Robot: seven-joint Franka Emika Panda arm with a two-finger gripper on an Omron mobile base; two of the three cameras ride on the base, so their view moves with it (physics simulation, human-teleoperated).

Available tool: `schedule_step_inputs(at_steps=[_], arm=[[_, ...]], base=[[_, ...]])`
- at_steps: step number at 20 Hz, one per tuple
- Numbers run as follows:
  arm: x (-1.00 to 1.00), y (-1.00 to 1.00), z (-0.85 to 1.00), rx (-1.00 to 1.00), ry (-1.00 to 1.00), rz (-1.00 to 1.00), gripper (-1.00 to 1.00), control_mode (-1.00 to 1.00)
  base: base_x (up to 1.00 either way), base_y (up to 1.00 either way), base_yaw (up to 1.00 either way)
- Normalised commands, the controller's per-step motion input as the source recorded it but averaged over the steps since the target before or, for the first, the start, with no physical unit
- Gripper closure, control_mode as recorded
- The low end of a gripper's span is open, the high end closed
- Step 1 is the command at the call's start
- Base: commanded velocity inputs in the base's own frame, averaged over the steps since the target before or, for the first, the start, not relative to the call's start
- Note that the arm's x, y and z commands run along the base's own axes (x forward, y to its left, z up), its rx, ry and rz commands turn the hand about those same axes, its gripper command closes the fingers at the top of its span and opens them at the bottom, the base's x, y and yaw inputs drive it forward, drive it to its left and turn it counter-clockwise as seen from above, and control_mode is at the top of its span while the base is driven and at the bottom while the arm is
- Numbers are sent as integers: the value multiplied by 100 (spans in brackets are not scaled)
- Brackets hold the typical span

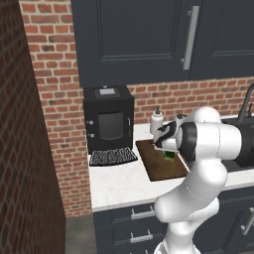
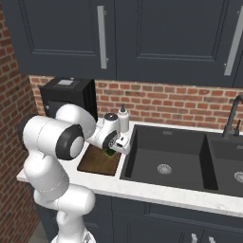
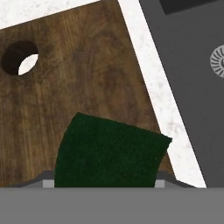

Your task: Pick up the sponge from the counter and clean the cutting board by briefly scrubbing or pressing down on the cutting board. Once finished, release the sponge.

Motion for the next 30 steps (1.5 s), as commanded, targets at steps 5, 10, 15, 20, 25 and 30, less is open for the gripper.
schedule_step_inputs(at_steps=[5,10,15,20,25,30], arm=[[8,0,-26,0,0,0,100,-100],[29,0,0,0,-6,0,100,-100],[25,1,-37,0,0,2,100,-100],[6,0,-81,0,0,3,100,-100],[29,0,-14,2,-2,3,100,-100],[44,0,0,3,-6,3,100,-100]], base=[[0,0,0],[0,0,0],[0,0,0],[0,0,0],[0,0,0],[0,0,0]])
